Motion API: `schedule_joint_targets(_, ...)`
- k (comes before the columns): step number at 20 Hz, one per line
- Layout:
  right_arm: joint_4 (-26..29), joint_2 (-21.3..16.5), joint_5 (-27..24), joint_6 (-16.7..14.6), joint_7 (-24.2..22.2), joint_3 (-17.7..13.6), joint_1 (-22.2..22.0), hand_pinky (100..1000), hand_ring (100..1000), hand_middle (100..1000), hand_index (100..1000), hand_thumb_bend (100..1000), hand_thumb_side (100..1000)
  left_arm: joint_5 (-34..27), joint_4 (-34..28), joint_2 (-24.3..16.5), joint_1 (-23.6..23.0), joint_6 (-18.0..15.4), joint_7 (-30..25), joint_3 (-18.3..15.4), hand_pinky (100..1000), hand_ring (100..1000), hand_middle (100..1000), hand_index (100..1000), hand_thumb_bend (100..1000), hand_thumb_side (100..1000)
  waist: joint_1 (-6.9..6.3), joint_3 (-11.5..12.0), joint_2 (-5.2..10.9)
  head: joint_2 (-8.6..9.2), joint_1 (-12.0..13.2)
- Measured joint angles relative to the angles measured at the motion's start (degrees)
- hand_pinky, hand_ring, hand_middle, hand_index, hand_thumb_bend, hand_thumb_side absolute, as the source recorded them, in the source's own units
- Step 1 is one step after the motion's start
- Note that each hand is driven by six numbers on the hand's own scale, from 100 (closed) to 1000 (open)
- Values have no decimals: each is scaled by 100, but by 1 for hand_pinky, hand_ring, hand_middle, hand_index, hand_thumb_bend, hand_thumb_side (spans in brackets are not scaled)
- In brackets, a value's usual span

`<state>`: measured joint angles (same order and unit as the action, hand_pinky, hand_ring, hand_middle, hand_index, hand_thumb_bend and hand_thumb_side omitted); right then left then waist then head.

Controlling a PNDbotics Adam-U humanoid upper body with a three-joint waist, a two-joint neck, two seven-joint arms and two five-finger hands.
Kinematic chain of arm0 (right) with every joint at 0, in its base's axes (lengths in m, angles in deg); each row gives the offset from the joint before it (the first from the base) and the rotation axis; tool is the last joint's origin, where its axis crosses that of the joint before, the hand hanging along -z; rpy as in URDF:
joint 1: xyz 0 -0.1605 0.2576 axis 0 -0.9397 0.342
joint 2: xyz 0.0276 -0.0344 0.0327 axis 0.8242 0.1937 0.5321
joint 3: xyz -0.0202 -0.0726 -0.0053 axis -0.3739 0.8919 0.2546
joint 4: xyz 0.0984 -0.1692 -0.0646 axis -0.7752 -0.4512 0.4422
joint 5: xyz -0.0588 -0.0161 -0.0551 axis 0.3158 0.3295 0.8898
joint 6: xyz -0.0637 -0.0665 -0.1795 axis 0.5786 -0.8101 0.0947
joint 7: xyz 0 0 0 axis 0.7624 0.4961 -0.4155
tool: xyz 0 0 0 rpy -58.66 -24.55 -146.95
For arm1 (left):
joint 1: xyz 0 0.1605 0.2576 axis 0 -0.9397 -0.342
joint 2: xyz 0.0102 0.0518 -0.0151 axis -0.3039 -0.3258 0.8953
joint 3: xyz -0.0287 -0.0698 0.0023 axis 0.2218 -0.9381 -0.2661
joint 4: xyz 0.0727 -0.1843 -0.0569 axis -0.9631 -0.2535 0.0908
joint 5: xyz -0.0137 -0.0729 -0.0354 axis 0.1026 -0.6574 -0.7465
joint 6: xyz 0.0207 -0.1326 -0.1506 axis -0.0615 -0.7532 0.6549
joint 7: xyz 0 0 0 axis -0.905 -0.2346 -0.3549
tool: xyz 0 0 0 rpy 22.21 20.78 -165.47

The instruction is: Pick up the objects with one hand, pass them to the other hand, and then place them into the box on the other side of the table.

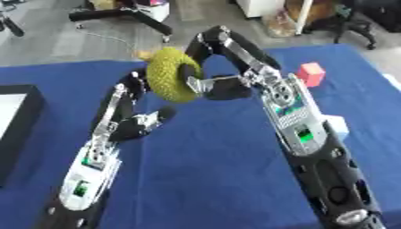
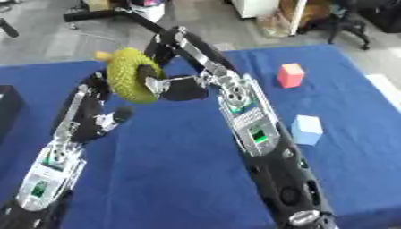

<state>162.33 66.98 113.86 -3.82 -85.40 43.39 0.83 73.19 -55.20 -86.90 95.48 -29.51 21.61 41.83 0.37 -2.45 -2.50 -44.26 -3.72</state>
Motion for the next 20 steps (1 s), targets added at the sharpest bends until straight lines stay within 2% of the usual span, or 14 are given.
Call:
schedule_joint_targets(7,-43,44,14,-36,-127,72,-6,616,589,365,396,100,100,-40,0,3,6,-48,-7,2,805,709,729,775,837,448,0,-7,0,0,-28)
schedule_joint_targets(16,-136,69,-95,-93,-268,173,-6,612,589,365,396,100,100,312,4,56,91,-58,-68,62,815,733,763,800,835,435,0,-20,0,0,-55)
schedule_joint_targets(20,-147,88,-130,-118,-320,216,-6,612,590,365,396,100,100,392,21,61,109,-66,-35,74,802,699,720,764,732,388,0,-21,0,0,-57)
